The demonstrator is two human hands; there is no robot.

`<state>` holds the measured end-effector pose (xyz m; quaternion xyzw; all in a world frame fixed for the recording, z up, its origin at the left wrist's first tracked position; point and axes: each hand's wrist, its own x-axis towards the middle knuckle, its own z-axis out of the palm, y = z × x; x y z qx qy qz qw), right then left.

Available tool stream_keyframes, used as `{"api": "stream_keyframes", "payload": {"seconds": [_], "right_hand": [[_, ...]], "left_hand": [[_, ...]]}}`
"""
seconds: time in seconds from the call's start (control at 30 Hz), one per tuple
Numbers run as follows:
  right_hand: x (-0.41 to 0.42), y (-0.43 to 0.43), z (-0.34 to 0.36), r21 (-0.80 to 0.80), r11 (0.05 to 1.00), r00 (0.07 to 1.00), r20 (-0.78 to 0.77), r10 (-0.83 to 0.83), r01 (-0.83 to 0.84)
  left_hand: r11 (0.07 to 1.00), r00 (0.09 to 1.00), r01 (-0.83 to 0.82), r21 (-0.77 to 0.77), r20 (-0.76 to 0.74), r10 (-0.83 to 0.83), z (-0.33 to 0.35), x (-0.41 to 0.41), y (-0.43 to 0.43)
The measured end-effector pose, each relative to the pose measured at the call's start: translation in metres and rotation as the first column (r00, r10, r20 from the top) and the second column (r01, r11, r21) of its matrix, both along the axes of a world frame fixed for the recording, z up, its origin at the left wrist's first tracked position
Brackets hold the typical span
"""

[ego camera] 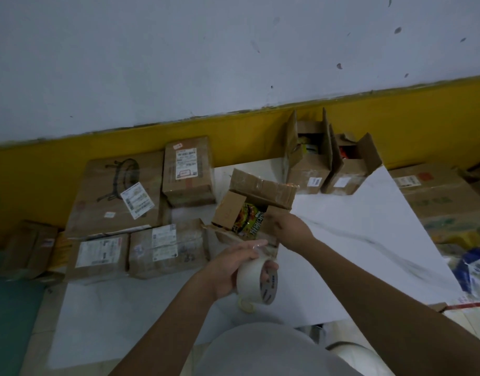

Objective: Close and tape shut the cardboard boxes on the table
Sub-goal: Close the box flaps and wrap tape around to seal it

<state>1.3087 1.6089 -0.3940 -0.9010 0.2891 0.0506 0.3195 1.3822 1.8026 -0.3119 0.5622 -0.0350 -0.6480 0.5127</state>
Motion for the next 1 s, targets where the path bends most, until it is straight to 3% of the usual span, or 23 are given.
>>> {"api": "stream_keyframes", "payload": {"seconds": [0.1, 0.2, 0.27, 0.4, 0.5, 0.57, 0.63, 0.7, 0.77, 0.87, 1.0], "right_hand": [[0.024, -0.010, -0.004, -0.157, 0.885, 0.894, -0.181, 0.410, -0.438], [0.041, -0.013, -0.012, -0.308, 0.691, 0.744, -0.428, 0.513, -0.654], [0.042, -0.011, 0.000, -0.321, 0.739, 0.792, -0.398, 0.463, -0.593], [0.016, -0.016, 0.012, -0.193, 0.960, 0.979, -0.057, 0.196, -0.203], [-0.025, -0.019, -0.002, -0.026, 0.998, 0.979, 0.198, -0.042, 0.048], [-0.053, -0.022, -0.011, 0.037, 0.983, 0.944, 0.276, -0.184, 0.181], [-0.075, -0.023, -0.023, 0.005, 0.984, 0.974, 0.138, -0.177, 0.178], [-0.086, -0.021, -0.036, -0.245, 0.968, 0.997, -0.048, -0.062, 0.049], [-0.078, -0.015, -0.037, -0.376, 0.926, 0.995, -0.083, -0.048, 0.013], [-0.052, -0.003, -0.020, -0.335, 0.942, 0.991, -0.130, -0.019, -0.026], [-0.044, 0.009, -0.021, -0.210, 0.950, 0.896, -0.428, 0.121, -0.229]], "left_hand": [[1.000, 1.000, 0.006, 0.008, 0.011, -0.006, -0.001, 0.000, 0.000], [1.000, 1.000, -0.002, 0.025, 0.030, 0.001, -0.005, 0.001, 0.001], [0.999, 1.000, -0.016, 0.030, 0.027, 0.015, -0.007, 0.001, 0.002], [0.998, 0.998, -0.029, 0.049, 0.050, 0.027, -0.007, 0.001, 0.005], [0.999, 0.999, -0.038, 0.020, 0.018, 0.038, -0.005, -0.001, 0.004], [0.999, 0.999, -0.042, -0.001, 0.002, 0.042, -0.004, -0.002, 0.002], [0.999, 0.999, -0.044, -0.019, -0.007, 0.043, -0.003, -0.004, 0.001], [0.999, 0.999, -0.041, -0.016, -0.003, 0.041, -0.005, -0.005, 0.001], [0.999, 0.999, -0.032, -0.004, 0.014, 0.032, -0.007, -0.005, 0.001], [1.000, 0.999, -0.020, 0.005, 0.028, 0.020, -0.010, -0.003, 0.002], [0.999, 0.998, -0.027, 0.019, 0.053, 0.026, -0.006, 0.000, 0.006]]}}
